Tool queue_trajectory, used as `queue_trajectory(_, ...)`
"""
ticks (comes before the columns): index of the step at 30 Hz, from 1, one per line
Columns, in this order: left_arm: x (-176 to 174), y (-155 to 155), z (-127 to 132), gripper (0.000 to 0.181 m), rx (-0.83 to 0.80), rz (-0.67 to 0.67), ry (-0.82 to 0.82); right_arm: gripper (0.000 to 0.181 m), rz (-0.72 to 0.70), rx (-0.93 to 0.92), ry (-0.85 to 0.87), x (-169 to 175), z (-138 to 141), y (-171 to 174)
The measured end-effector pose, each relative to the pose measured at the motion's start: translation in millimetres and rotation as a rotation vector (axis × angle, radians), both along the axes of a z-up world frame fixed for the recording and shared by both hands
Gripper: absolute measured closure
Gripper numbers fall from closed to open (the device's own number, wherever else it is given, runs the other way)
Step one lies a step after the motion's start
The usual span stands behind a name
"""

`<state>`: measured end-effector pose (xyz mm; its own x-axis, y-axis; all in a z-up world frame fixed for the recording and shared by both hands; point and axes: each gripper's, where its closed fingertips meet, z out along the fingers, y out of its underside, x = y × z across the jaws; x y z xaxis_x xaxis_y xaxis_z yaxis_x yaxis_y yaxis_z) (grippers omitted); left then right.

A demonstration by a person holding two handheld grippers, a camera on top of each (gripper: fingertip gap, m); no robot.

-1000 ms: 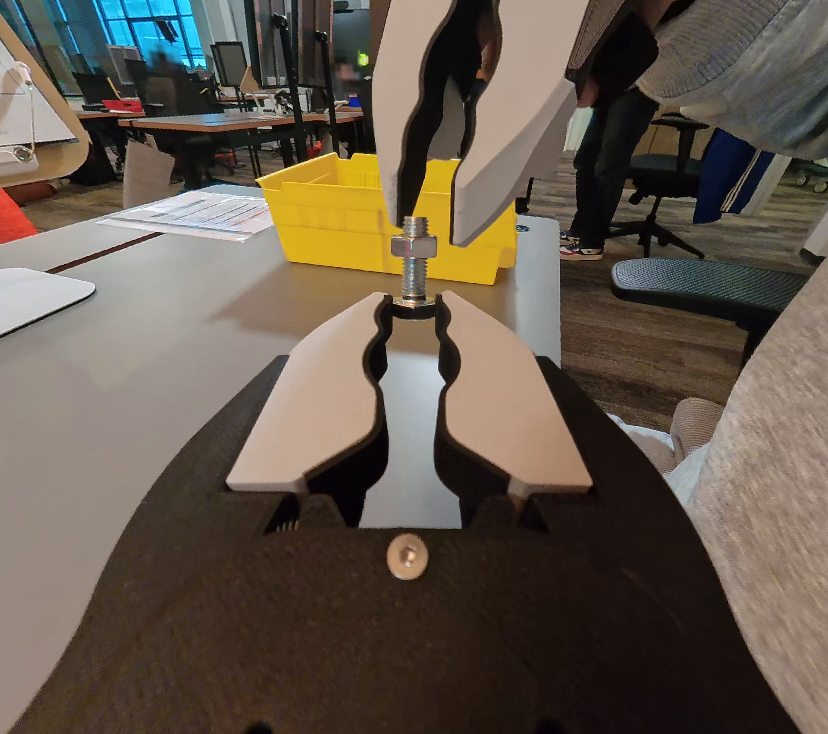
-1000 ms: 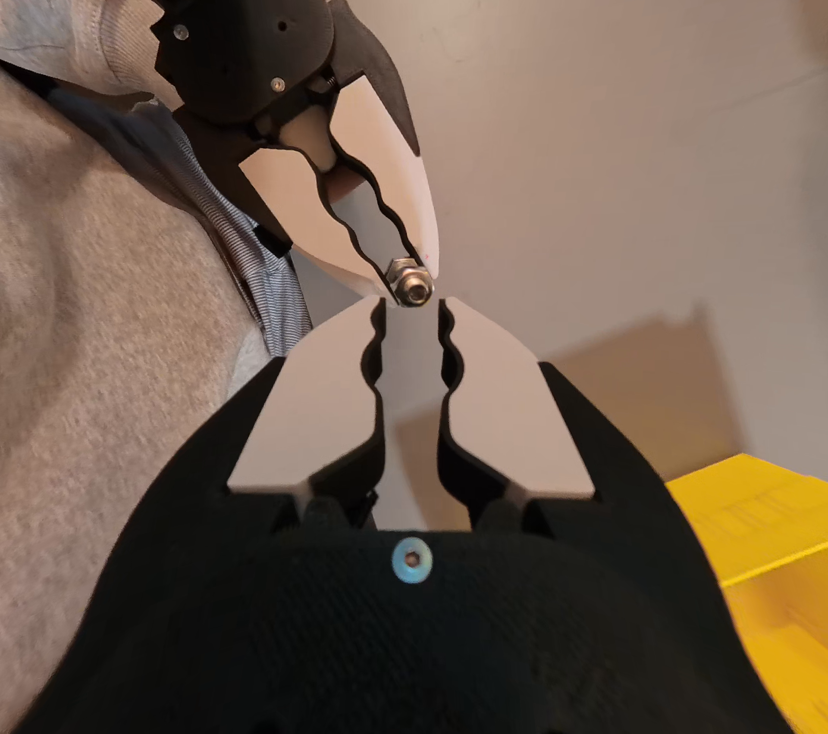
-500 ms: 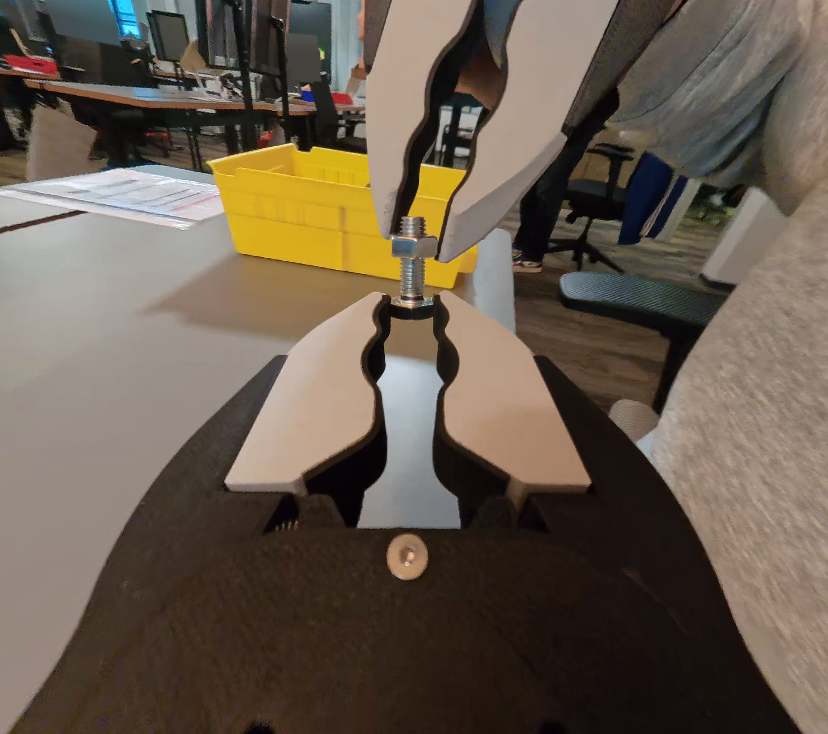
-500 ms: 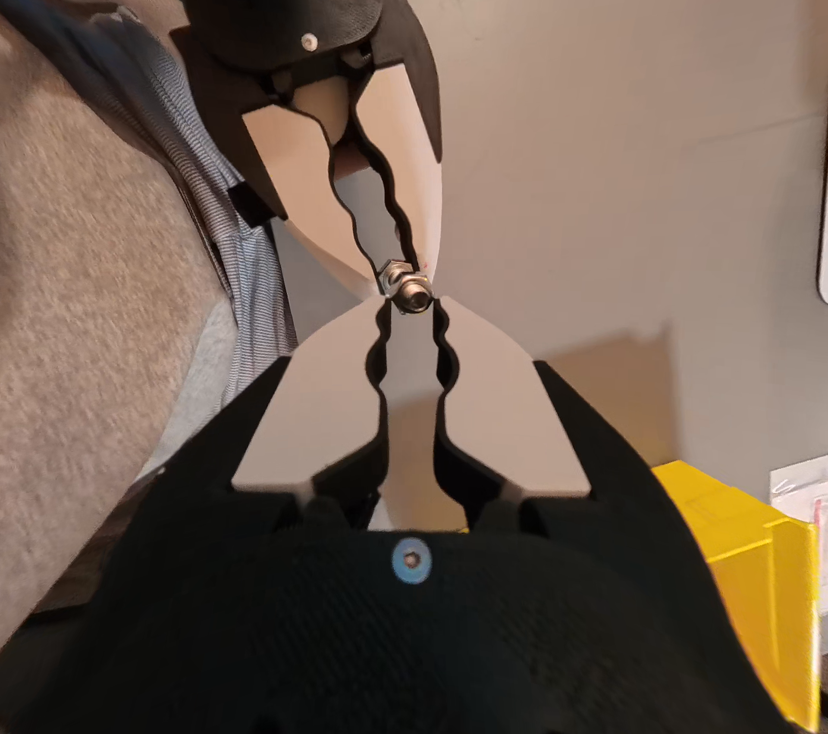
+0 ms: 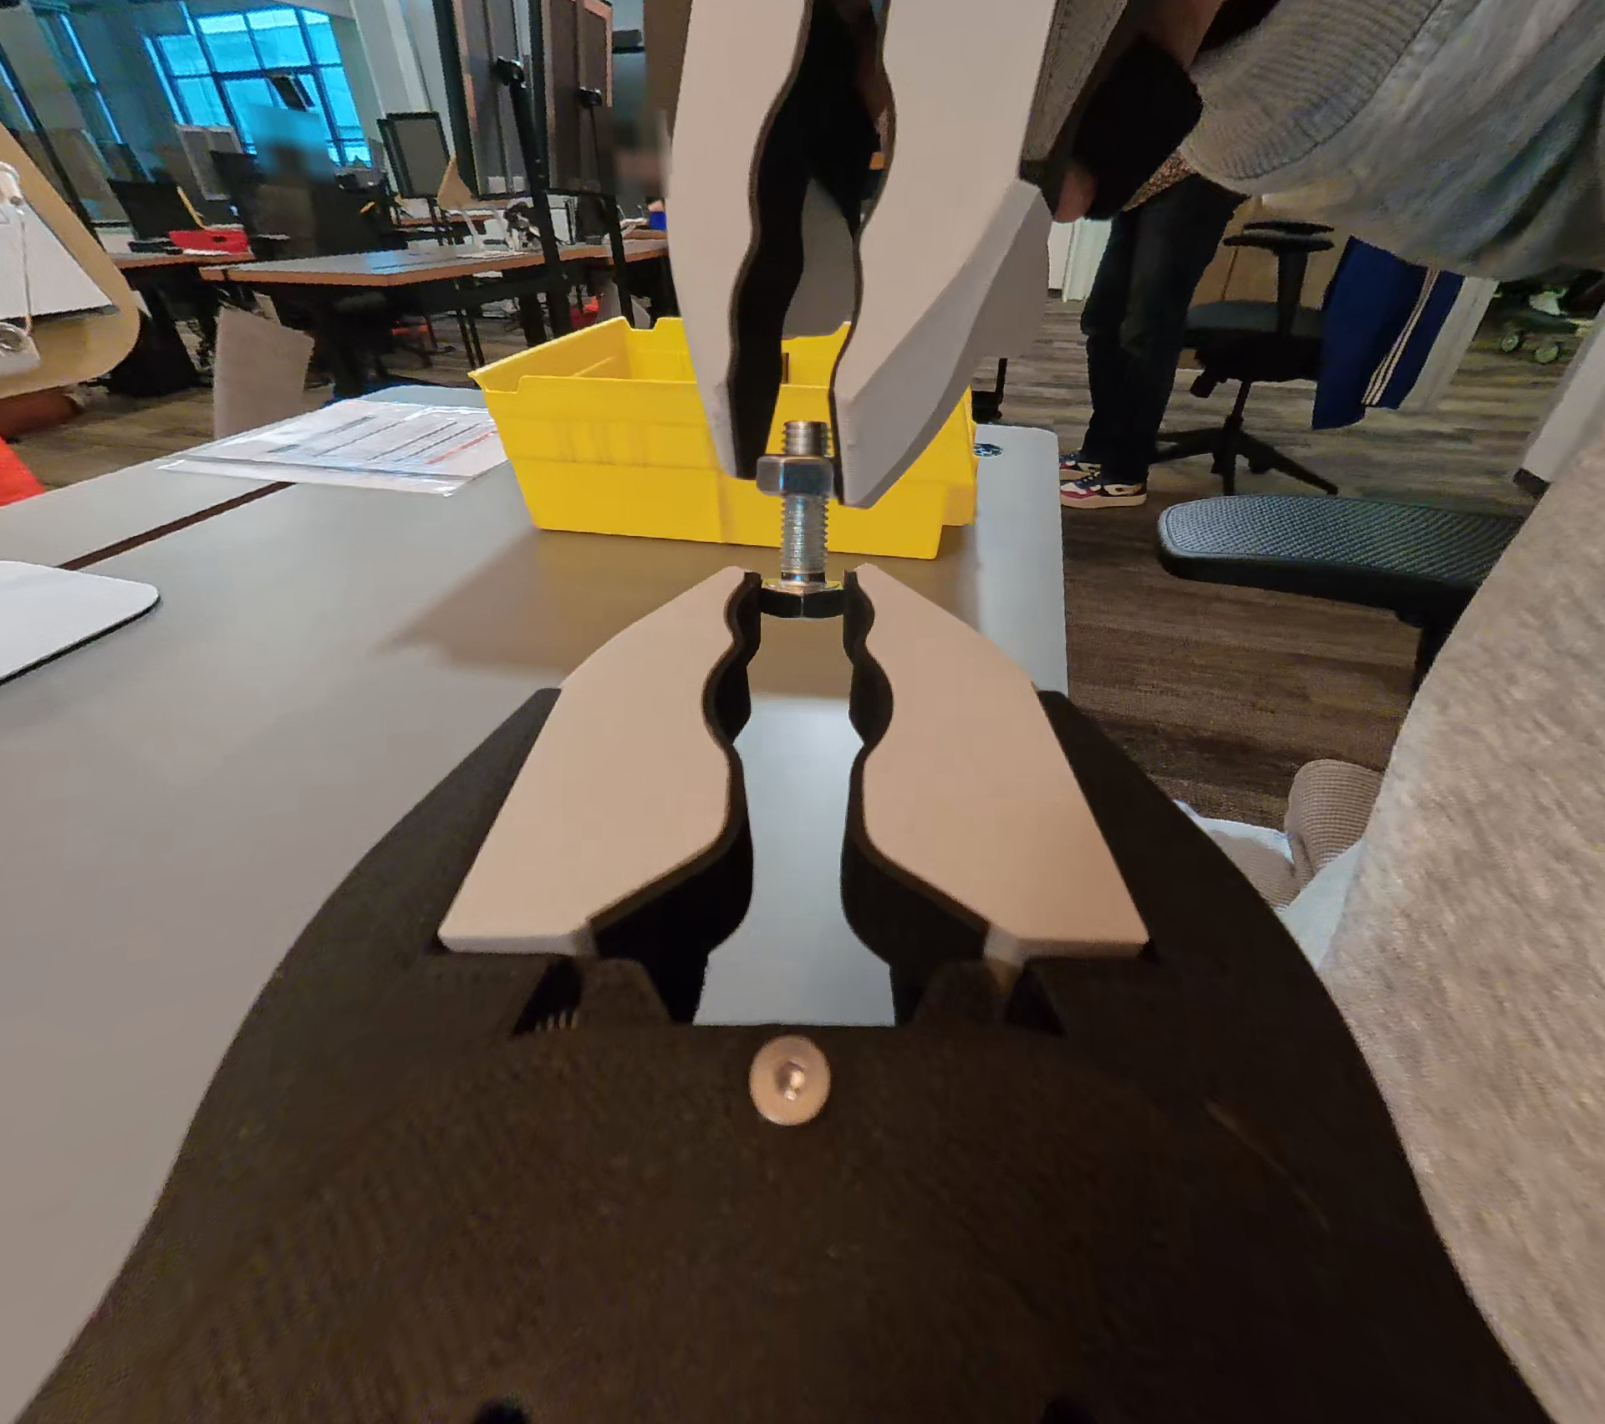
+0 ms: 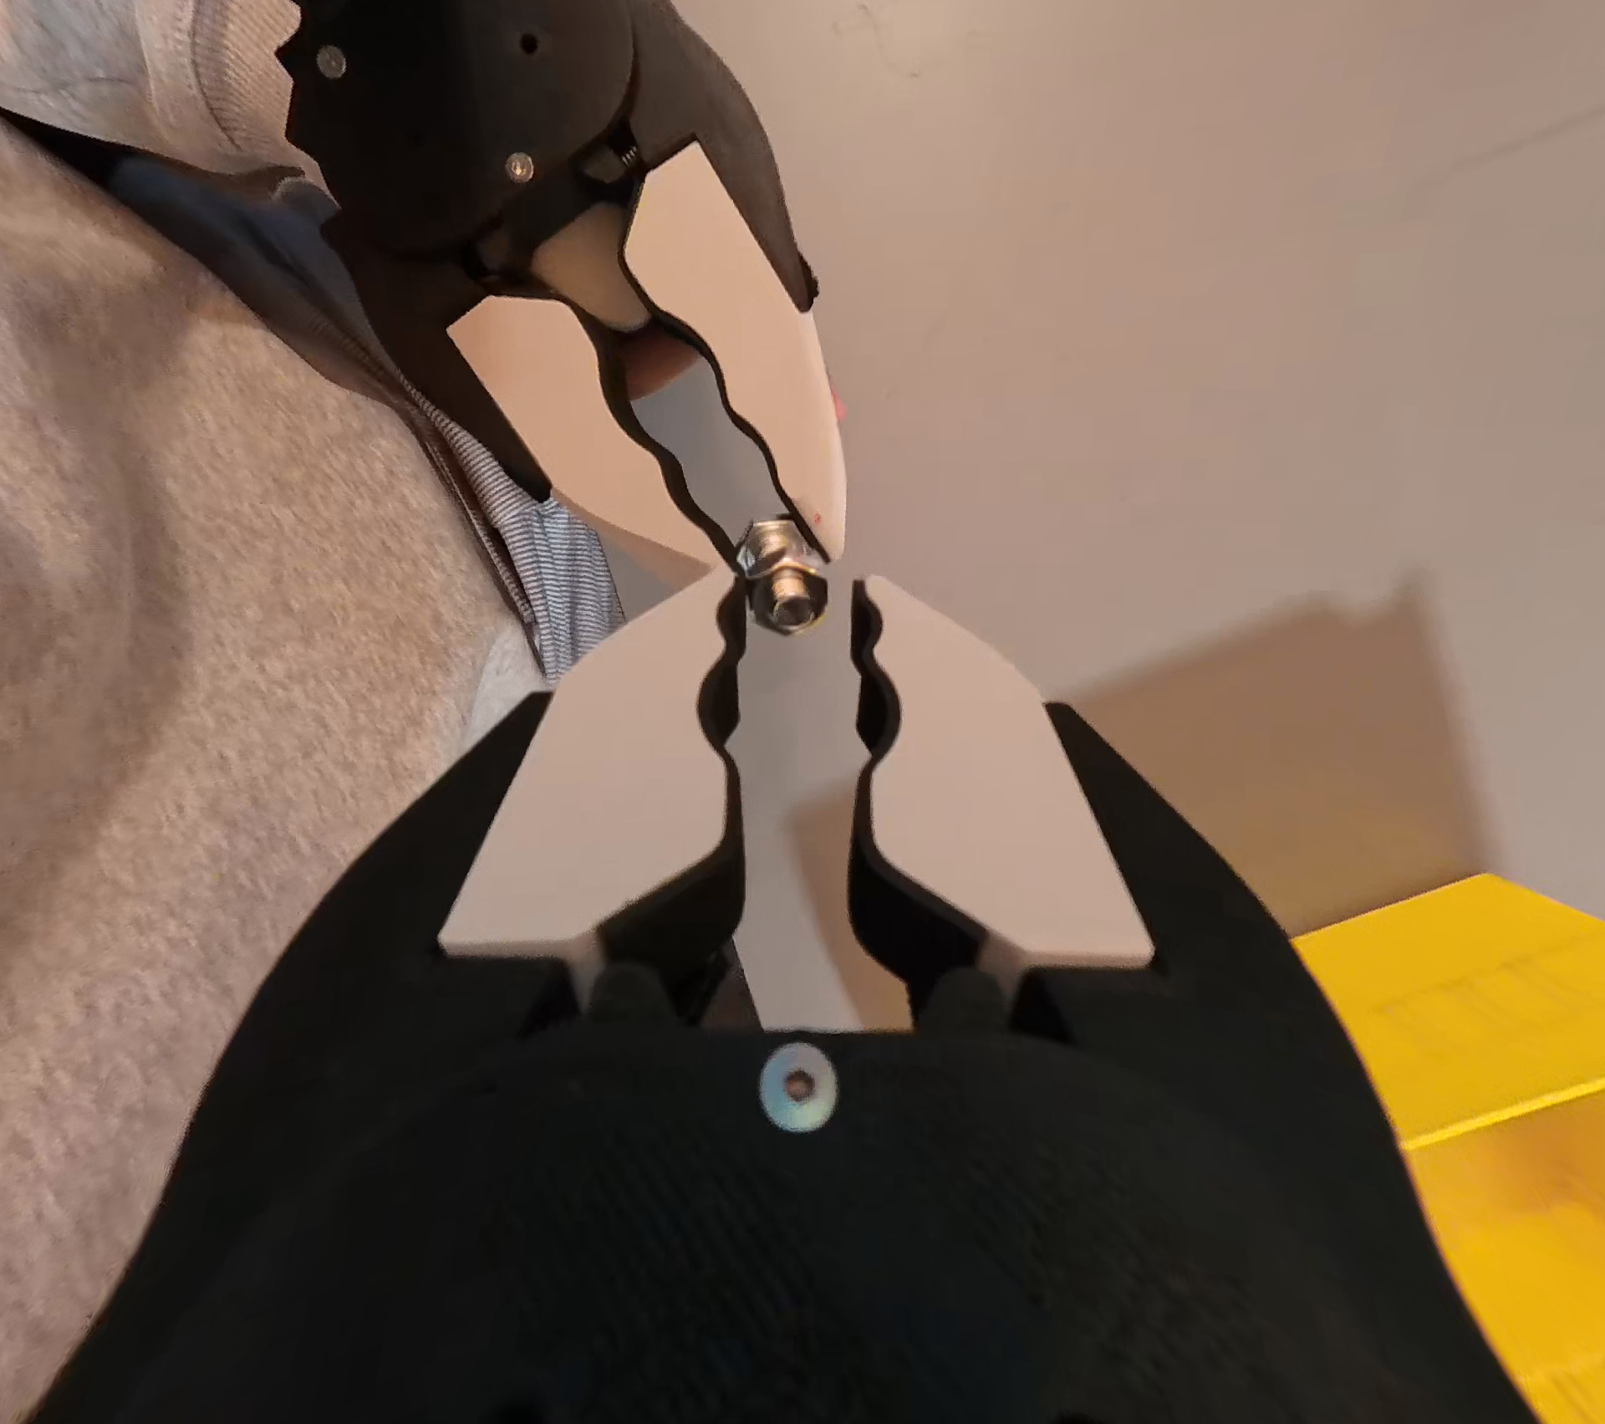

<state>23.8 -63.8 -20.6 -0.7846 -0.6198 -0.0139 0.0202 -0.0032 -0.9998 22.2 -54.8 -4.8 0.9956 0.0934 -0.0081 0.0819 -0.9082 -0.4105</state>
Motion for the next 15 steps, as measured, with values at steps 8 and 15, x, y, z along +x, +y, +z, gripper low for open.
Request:
queue_trajectory(8,-0.1,2.2,5.2,0.162,-0.038,-0.003,-0.003,0.158,-0.014,-0.031,-0.020,6.1,-0.8,-10.0)
queue_trajectory(15,-1.9,0.5,6.5,0.162,-0.045,-0.013,-0.010,0.159,-0.020,-0.008,0.022,4.6,2.3,-9.8)
